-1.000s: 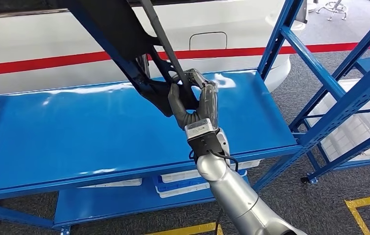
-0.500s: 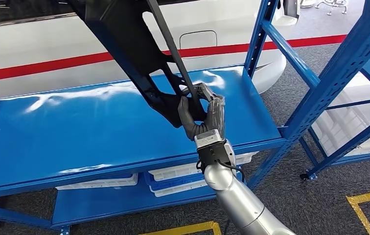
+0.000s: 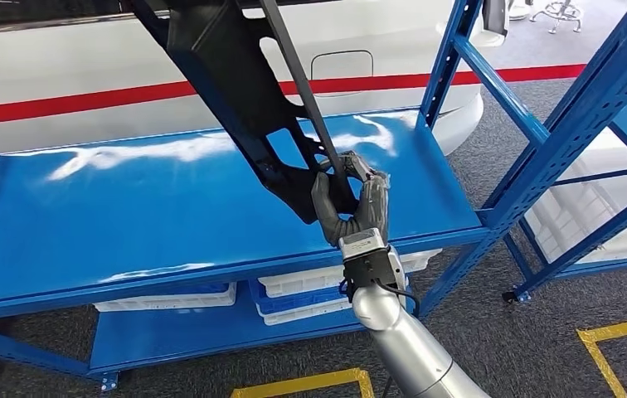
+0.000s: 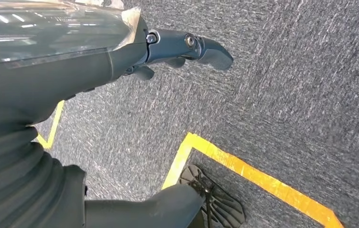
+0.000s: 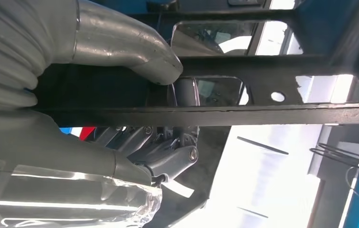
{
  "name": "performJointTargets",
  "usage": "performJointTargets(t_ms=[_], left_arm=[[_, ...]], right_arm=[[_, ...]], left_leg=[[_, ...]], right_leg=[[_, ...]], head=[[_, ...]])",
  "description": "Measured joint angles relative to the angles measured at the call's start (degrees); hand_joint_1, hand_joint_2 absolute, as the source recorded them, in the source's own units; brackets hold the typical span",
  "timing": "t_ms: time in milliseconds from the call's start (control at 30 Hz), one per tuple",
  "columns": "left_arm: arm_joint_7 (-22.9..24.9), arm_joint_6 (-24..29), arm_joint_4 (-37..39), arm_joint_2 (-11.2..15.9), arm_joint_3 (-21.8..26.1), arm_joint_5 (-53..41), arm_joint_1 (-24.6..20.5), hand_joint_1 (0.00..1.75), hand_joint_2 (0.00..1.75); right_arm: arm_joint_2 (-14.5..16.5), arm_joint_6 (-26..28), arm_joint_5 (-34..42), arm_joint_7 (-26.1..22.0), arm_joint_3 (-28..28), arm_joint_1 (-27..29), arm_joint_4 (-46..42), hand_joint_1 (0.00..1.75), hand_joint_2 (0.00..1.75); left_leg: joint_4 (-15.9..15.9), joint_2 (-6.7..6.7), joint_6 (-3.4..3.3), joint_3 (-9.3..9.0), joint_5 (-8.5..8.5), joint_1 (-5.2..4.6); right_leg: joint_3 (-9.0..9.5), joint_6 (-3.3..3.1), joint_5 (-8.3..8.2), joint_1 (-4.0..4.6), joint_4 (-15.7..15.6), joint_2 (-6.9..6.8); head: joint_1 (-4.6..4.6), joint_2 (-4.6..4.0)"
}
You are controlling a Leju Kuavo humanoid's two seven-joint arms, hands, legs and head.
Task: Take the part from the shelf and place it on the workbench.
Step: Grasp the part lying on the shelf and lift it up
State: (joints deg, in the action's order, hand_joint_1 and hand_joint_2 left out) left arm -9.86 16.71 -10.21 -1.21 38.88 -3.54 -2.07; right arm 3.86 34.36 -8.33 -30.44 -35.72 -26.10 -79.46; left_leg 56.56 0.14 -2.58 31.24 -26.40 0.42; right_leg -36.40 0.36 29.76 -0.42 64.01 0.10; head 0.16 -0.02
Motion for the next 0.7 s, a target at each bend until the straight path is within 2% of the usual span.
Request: performJointTargets(t_ms=[67, 100, 133, 167, 233, 267, 300, 367, 433, 467, 533, 567, 600, 633, 667, 700], left_arm=[[0.0, 0.0, 0.0, 0.0, 0.0, 0.0, 0.0, 0.00, 1.75], [0.0, 0.0, 0.0, 0.0, 0.0, 0.0, 0.0, 0.00, 1.75], [0.0, 0.0, 0.0, 0.0, 0.0, 0.0, 0.0, 0.00, 1.75], [0.0, 0.0, 0.0, 0.0, 0.0, 0.0, 0.0, 0.00, 1.75], [0.0, 0.0, 0.0, 0.0, 0.0, 0.0, 0.0, 0.00, 1.75], [0.0, 0.0, 0.0, 0.0, 0.0, 0.0, 0.0, 0.00, 1.75], [0.0, 0.0, 0.0, 0.0, 0.0, 0.0, 0.0, 0.00, 1.75], [0.0, 0.0, 0.0, 0.0, 0.0, 0.0, 0.0, 0.00, 1.75], [0.0, 0.0, 0.0, 0.0, 0.0, 0.0, 0.0, 0.00, 1.75], [0.0, 0.0, 0.0, 0.0, 0.0, 0.0, 0.1, 0.00, 1.75], [0.0, 0.0, 0.0, 0.1, 0.0, 0.0, 0.1, 0.00, 1.75], [0.0, 0.0, 0.0, 0.1, 0.0, 0.0, 0.1, 0.00, 1.75], [0.0, 0.0, 0.0, 0.1, 0.0, 0.0, 0.1, 0.00, 1.75], [0.0, 0.0, 0.0, 0.0, 0.0, 0.0, 0.1, 0.00, 1.75], [0.0, 0.0, 0.0, 0.0, 0.0, 0.0, 0.1, 0.00, 1.75], [0.0, 0.0, 0.0, 0.0, 0.0, 0.0, 0.1, 0.00, 1.75]], right_arm=[[-0.2, 0.0, 0.0, -0.1, 0.1, 0.3, 0.0, 1.75, 1.75], [-0.4, 0.0, 0.0, -0.1, 0.1, 0.5, 0.0, 1.75, 1.75], [-0.5, 0.1, 0.0, -0.1, 0.1, 0.6, 0.0, 1.75, 1.75], [-0.6, 0.1, 0.0, -0.1, 0.1, 0.7, 0.0, 1.75, 1.75], [-0.6, 0.1, 0.0, -0.1, 0.1, 0.7, -0.1, 1.75, 1.75], [-0.6, 0.1, 0.0, -0.1, 0.1, 0.7, -0.1, 1.75, 1.75], [-0.6, 0.1, 0.0, -0.1, 0.1, 0.7, -0.2, 1.75, 1.75], [-0.6, 0.1, 0.0, -0.1, 0.1, 0.7, -0.2, 1.75, 1.75], [-0.6, 0.1, 0.0, -0.1, 0.1, 0.6, -0.2, 1.75, 1.75], [-0.6, 0.1, 0.0, -0.1, 0.1, 0.6, -0.3, 1.75, 1.75], [-0.5, 0.1, 0.0, -0.1, 0.1, 0.5, -0.3, 1.75, 1.75], [-0.5, 0.1, 0.0, -0.1, 0.1, 0.6, -0.3, 1.75, 1.75], [-0.5, 0.1, 0.0, -0.1, 0.1, 0.6, -0.3, 1.75, 1.75], [-0.5, 0.1, 0.0, -0.1, 0.1, 0.7, -0.3, 1.75, 1.75], [-0.5, 0.1, 0.0, -0.1, 0.1, 0.8, -0.3, 1.75, 1.75], [-0.5, 0.1, 0.0, -0.1, 0.1, 0.8, -0.3, 1.75, 1.75]], left_leg=[[0.0, 0.13, -0.36, 0.88, 0.58, -0.06], [0.0, 0.19, -0.37, 1.32, 0.88, -0.07], [0.1, 0.23, -0.29, 1.71, 1.15, -0.07], [0.1, 0.24, -0.15, 2.01, 1.40, -0.05], [0.2, 0.25, 0.27, 2.39, 1.75, -0.09], [0.3, 0.26, 0.58, 2.56, 1.94, -0.16], [0.5, 0.26, 0.87, 2.71, 2.12, -0.24], [0.6, 0.25, 1.57, 2.98, 2.57, -0.27], [1.3, 0.05, 2.19, 3.58, 1.95, 0.01], [2.9, -0.08, 2.49, 4.30, 0.44, 0.17], [9.2, -0.24, 3.13, 6.70, -4.30, 0.43], [13.1, -0.25, 3.42, 7.99, -6.43, 0.56], [16.0, -0.26, 3.64, 8.74, -7.53, 0.69], [17.2, -0.25, 3.75, 8.69, -7.63, 0.82], [16.0, -0.24, 3.78, 7.43, -6.66, 0.92], [12.7, -0.24, 3.72, 5.08, -5.07, 1.00]], right_leg=[[-2.68, -0.22, 3.70, -0.16, 7.4, 0.00], [-3.27, 0.03, 4.54, -0.24, 9.7, -0.01], [-2.86, 0.47, 4.51, -0.33, 10.0, -0.02], [-1.23, 1.03, 3.62, -0.45, 7.9, -0.03], [4.12, 1.75, 1.26, -0.61, -0.4, -0.08], [6.24, 1.72, 0.33, -0.55, -3.8, -0.06], [7.38, 1.53, -0.13, -0.43, -5.9, -0.03], [7.35, 0.95, -0.54, -0.25, -6.6, 0.10], [6.92, 0.09, -1.03, -0.73, -6.8, 0.09], [6.63, -0.53, -1.43, -0.94, -6.9, 0.05], [5.82, -1.45, -2.16, -0.87, -6.9, -0.07], [5.43, -1.67, -2.48, -0.70, -6.9, -0.13], [5.07, -1.72, -2.75, -0.54, -6.8, -0.16], [4.77, -1.69, -2.98, -0.41, -6.8, -0.18], [4.53, -1.61, -3.16, -0.33, -6.7, -0.18], [4.37, -1.50, -3.29, -0.30, -6.7, -0.18]], head=[[0.20, 0.00], [0.25, -0.01], [0.29, -0.01], [0.32, -0.01], [0.35, 0.00], [0.31, -0.01], [0.34, -0.01], [0.29, -0.01], [0.22, 0.00], [0.13, 0.00], [-0.09, 0.00], [-0.15, 0.00], [-0.15, 0.00], [-0.16, 0.00], [-0.16, 0.00], [-0.17, 0.00]])
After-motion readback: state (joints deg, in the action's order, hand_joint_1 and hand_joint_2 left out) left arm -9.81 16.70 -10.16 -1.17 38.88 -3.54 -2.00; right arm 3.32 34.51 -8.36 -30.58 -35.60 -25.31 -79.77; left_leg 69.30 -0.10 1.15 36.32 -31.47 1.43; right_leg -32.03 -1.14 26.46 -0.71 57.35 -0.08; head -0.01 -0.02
